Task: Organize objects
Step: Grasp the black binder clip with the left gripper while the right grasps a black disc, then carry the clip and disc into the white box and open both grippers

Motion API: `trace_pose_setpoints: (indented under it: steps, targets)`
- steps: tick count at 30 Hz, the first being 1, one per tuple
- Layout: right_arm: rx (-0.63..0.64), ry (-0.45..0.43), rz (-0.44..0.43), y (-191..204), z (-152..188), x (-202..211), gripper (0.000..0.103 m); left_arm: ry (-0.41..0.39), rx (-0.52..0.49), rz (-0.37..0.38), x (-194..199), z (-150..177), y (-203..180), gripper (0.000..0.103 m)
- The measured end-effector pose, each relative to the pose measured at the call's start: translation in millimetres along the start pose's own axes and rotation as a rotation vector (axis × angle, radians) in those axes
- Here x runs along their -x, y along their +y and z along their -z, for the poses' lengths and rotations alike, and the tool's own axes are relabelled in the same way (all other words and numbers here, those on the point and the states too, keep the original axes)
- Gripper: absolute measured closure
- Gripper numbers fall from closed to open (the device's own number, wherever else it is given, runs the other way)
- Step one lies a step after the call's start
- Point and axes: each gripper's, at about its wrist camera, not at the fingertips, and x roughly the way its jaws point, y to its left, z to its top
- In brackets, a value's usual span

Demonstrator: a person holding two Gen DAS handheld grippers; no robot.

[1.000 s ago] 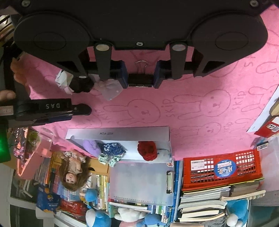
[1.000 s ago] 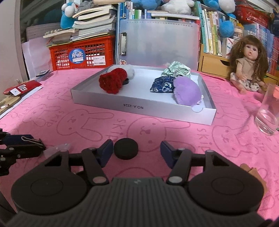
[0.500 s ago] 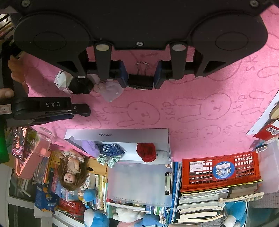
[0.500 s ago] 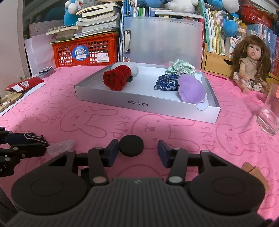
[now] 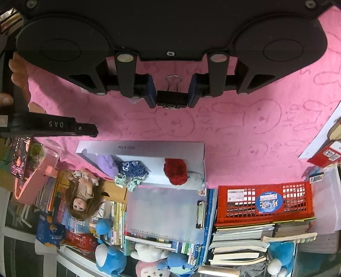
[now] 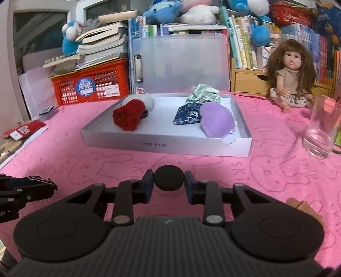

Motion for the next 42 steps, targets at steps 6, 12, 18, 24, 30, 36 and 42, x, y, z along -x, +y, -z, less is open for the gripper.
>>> trace_pose_setpoints:
  steps: [6, 12, 18, 24, 30, 36, 42]
  targets:
    - [-0.023, -0.022, 0.03, -10, -7, 1, 0.068, -0.014, -0.007, -0.002, -10, -20, -7, 0.073]
    - [-0.043, -0.06, 0.038, -20, -21, 4, 0.068, -0.022, 0.016, -0.004, -27, -45, -11, 0.073]
    - [-0.07, -0.085, 0.04, -31, -35, 1, 0.068, -0.034, 0.033, 0.005, -46, -69, -15, 0.073]
    - [-0.088, -0.101, 0.039, -42, -47, -3, 0.068, -0.038, 0.042, 0.006, -66, -85, -18, 0.073]
    - [-0.122, -0.087, 0.027, -56, -59, -17, 0.068, -0.041, 0.049, 0.003, -89, -99, -19, 0.073]
    - [-0.141, -0.036, -0.002, -60, -63, -38, 0.068, -0.027, 0.053, 0.004, -114, -108, -18, 0.073]
    - [-0.148, 0.005, -0.033, -59, -66, -58, 0.068, -0.002, 0.049, -0.024, -138, -111, -16, 0.073]
